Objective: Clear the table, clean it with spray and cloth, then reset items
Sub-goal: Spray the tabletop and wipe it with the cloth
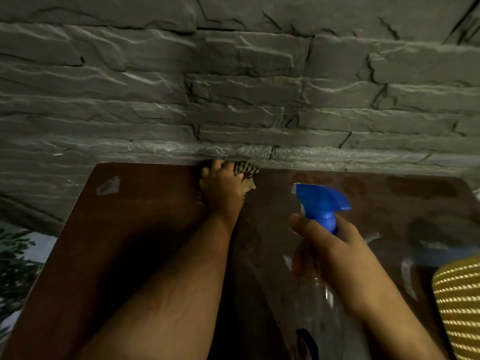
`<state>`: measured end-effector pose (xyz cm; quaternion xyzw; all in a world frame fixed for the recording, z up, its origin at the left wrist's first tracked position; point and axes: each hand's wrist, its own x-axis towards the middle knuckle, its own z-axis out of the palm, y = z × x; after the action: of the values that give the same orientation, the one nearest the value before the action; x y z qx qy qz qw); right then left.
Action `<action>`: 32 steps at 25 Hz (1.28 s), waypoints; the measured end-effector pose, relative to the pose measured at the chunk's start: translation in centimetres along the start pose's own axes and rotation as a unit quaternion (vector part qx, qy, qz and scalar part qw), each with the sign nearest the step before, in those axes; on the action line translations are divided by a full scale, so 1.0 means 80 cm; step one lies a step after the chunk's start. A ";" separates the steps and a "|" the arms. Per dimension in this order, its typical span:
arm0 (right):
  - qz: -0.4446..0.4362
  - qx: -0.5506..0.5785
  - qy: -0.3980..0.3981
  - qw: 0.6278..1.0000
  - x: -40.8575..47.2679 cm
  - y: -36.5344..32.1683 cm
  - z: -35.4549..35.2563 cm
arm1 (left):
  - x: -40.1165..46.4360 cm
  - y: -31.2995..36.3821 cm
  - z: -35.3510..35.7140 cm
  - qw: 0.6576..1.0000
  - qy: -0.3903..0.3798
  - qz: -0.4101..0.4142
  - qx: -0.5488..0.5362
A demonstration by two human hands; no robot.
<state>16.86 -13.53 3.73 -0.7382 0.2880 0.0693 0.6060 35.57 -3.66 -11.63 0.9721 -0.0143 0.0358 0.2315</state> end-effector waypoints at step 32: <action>0.091 0.026 0.007 0.995 -0.035 0.010 -0.065 | -0.086 -0.013 -0.001 0.975 -0.069 0.209 -0.017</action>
<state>12.88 -17.48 5.67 -0.6932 0.3601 0.1117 0.6143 28.78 -2.64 -12.50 0.9437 -0.2339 0.0156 0.2334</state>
